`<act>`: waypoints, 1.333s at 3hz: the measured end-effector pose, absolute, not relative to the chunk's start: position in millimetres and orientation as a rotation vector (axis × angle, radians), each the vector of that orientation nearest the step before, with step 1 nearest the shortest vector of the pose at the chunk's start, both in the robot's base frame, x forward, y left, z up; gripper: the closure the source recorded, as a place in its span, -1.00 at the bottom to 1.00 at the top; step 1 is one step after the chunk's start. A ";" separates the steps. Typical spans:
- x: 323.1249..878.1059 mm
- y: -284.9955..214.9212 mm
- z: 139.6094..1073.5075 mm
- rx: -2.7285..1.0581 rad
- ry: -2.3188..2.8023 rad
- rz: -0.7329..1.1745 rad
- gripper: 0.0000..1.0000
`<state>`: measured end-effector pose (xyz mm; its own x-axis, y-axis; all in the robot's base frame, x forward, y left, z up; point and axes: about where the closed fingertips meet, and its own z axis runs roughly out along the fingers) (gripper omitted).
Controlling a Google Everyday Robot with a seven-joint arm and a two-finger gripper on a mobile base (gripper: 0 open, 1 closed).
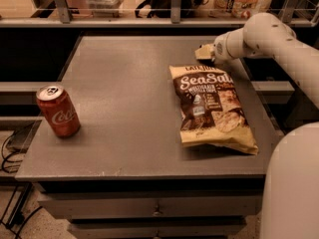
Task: Move rxbar chocolate near coke can
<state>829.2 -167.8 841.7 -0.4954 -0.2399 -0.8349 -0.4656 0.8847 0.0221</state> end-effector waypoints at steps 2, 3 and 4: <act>829.1 -148.3 872.6 -0.515 2.025 0.413 1.00; 829.0 -122.0 908.6 -0.604 1.939 0.485 1.00; 818.1 -89.4 942.1 -0.759 1.867 0.504 1.00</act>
Offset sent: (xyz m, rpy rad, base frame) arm -0.0006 0.0298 0.0668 0.1625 -0.1035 0.1026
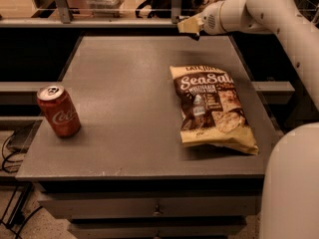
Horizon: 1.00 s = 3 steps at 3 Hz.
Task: Move rxbar chocolate near coke can
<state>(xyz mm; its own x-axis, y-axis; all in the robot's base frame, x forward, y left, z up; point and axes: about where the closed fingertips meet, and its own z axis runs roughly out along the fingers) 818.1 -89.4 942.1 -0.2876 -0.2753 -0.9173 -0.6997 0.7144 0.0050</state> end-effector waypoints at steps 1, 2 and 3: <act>786.3 -52.3 959.4 -0.937 1.846 0.522 1.00; 781.2 -48.8 957.4 -0.959 1.853 0.531 1.00; 769.7 -32.6 955.5 -1.060 1.834 0.541 1.00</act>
Offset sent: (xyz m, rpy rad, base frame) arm -0.0286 0.0337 0.0172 -0.0648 -0.0075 0.1226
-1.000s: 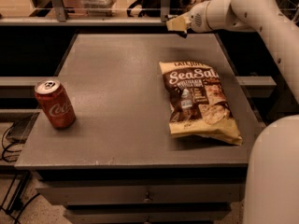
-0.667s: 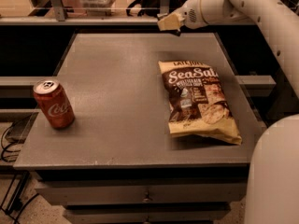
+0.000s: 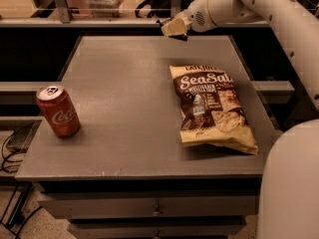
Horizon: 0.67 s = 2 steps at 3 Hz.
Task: Move rxbar chocolate near coke can
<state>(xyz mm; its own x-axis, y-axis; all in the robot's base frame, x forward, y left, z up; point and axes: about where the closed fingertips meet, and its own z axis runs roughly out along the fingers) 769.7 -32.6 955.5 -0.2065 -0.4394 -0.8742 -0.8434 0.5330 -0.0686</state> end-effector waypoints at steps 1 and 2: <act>735.0 2.7 952.5 -1.278 1.769 0.539 1.00; 698.2 31.5 946.0 -1.445 1.702 0.543 1.00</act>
Offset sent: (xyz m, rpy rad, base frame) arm -0.1266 0.0975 -0.0218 -0.2359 -0.0860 0.4670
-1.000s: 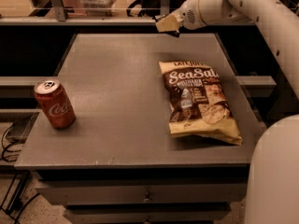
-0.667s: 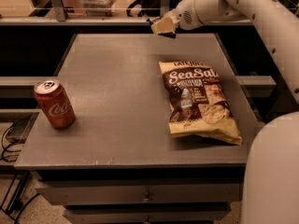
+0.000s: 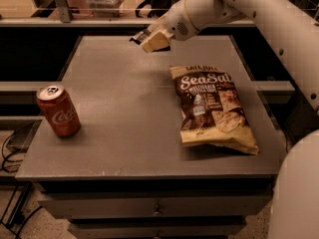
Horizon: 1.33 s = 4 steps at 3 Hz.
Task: Move rxbar chocolate near coke can
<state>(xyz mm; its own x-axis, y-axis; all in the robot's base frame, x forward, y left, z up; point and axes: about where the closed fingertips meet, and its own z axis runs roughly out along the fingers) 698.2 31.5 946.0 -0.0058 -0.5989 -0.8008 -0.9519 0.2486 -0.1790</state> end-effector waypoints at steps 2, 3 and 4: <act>644.2 68.5 924.9 -1.565 1.646 0.676 1.00; 639.4 79.9 921.1 -1.629 1.638 0.684 1.00; 636.4 87.2 918.4 -1.672 1.632 0.690 1.00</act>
Offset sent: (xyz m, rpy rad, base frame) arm -0.0411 0.0253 -0.0132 0.0052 0.0365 0.1069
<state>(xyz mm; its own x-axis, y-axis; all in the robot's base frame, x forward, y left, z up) 636.4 87.2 918.4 0.0682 -0.6263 -0.7766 -0.9934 0.0293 -0.1108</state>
